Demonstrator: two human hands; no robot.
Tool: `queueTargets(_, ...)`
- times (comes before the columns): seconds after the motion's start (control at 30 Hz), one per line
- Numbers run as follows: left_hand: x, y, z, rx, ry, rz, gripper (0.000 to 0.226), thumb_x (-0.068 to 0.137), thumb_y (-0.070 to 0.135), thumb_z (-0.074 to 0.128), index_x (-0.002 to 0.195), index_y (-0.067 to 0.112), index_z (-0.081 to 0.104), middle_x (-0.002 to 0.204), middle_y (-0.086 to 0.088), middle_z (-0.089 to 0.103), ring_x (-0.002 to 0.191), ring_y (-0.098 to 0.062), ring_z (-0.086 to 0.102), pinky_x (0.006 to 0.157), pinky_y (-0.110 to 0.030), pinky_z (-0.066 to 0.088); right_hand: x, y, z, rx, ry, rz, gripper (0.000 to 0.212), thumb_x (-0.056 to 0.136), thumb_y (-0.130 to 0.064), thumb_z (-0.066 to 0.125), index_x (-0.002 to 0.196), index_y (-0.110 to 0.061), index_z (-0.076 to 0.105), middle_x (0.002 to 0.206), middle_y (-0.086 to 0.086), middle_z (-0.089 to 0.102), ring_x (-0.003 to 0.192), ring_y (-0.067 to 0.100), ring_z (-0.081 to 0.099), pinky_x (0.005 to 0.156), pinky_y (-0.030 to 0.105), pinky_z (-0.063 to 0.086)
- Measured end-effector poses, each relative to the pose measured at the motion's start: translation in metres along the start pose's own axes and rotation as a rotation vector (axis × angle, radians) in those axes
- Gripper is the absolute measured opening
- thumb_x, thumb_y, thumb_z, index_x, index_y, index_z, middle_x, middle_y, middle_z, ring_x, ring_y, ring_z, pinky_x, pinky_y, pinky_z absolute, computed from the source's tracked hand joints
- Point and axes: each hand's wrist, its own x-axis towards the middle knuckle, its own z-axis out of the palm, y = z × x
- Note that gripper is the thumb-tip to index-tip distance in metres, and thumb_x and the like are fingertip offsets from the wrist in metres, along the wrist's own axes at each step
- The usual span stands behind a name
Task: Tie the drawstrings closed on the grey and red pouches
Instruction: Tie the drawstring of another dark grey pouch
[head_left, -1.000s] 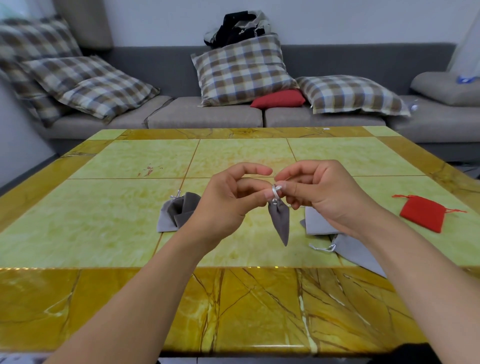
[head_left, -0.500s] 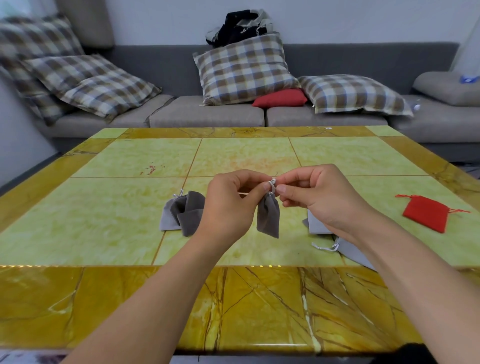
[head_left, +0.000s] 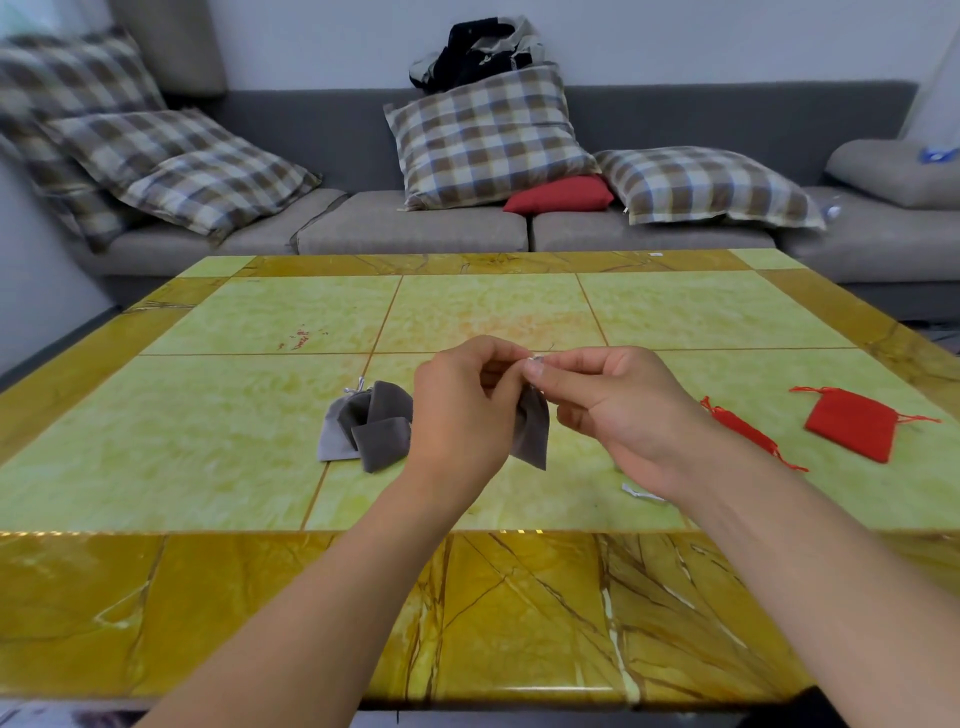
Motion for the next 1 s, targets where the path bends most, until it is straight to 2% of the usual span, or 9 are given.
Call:
queueTargets(0.1,0.000,0.000,0.001,0.017,-0.001,0.023,0.009,0.091,0.011,0.067,0.092,0.016,0.074,0.076,0.007,0.073,0.071,-0.001,0.068,0.068,-0.015,0.054,-0.001,0.000,0.002,0.008,0.060,-0.005,0.016,0.077,-0.013,0.081,0.092,-0.008,0.076,0.086,0.006,0.076,0.082,0.014,0.068,0.071,0.026,0.048)
queueTargets(0.23,0.002,-0.002,-0.001,-0.047,-0.017,0.012,0.009,0.091,0.011,0.069,0.092,0.017,0.075,0.079,0.004,0.075,0.073,-0.005,0.071,0.069,-0.017,0.056,-0.002,-0.005,0.001,-0.010,0.098,-0.056,0.025,0.079,-0.010,0.080,0.102,-0.014,0.069,0.082,0.001,0.078,0.069,0.001,0.067,0.069,0.024,0.044)
queueTargets(0.37,0.007,-0.004,-0.006,-0.251,-0.036,-0.099,0.012,0.091,0.007,0.068,0.090,0.016,0.075,0.081,-0.004,0.077,0.078,-0.018,0.074,0.073,-0.029,0.060,-0.001,-0.007,0.002,-0.011,0.041,-0.092,0.028,0.085,-0.007,0.074,0.110,-0.016,0.065,0.090,0.002,0.078,0.076,0.005,0.068,0.068,0.021,0.042)
queueTargets(0.5,0.007,0.002,-0.010,-0.451,-0.077,-0.205,0.008,0.090,0.004,0.068,0.096,0.008,0.071,0.086,-0.017,0.076,0.078,-0.022,0.073,0.072,-0.029,0.061,0.002,-0.008,-0.001,0.109,-0.050,-0.020,0.023,0.090,-0.004,0.066,0.109,-0.016,0.065,0.097,0.006,0.077,0.086,0.016,0.068,0.078,0.031,0.045)
queueTargets(0.57,0.007,0.002,-0.010,-0.465,-0.077,-0.195,0.009,0.089,0.005,0.069,0.098,0.005,0.070,0.085,-0.018,0.075,0.077,-0.023,0.073,0.074,-0.032,0.061,0.002,-0.008,-0.001,0.183,-0.090,0.003,0.023,0.092,-0.002,0.062,0.112,-0.013,0.064,0.096,0.007,0.076,0.083,0.016,0.069,0.076,0.028,0.050)
queueTargets(0.67,0.010,-0.003,-0.012,-0.315,-0.058,-0.045,0.007,0.087,0.005,0.071,0.093,0.008,0.074,0.083,-0.009,0.077,0.078,-0.021,0.074,0.075,-0.033,0.061,0.002,-0.008,0.000,0.265,-0.112,0.033,0.023,0.093,-0.002,0.060,0.113,-0.011,0.065,0.094,0.008,0.074,0.076,0.014,0.069,0.069,0.025,0.053)
queueTargets(0.83,0.012,-0.008,-0.015,0.009,-0.051,0.258,0.013,0.085,0.007,0.074,0.097,0.011,0.079,0.085,0.005,0.076,0.079,-0.004,0.071,0.074,-0.018,0.056,0.001,-0.008,0.001,0.316,-0.086,0.064,0.021,0.093,-0.001,0.060,0.112,-0.008,0.068,0.092,0.009,0.074,0.074,0.014,0.069,0.067,0.024,0.057)
queueTargets(0.93,0.015,-0.011,-0.016,0.129,-0.048,0.393,0.014,0.086,0.011,0.074,0.098,0.013,0.079,0.090,0.003,0.077,0.084,-0.004,0.069,0.075,-0.021,0.055,0.001,-0.007,0.001,0.311,-0.065,0.061,0.022,0.092,-0.001,0.061,0.113,-0.003,0.068,0.097,0.012,0.074,0.081,0.016,0.070,0.079,0.028,0.059)
queueTargets(1.0,0.015,-0.010,-0.014,0.194,-0.037,0.469,0.013,0.087,0.014,0.071,0.098,0.014,0.079,0.088,0.002,0.077,0.081,-0.006,0.069,0.072,-0.025,0.054,0.001,-0.007,0.000,0.302,-0.046,0.078,0.022,0.092,-0.004,0.063,0.113,-0.001,0.069,0.098,0.013,0.073,0.082,0.016,0.069,0.076,0.026,0.059)
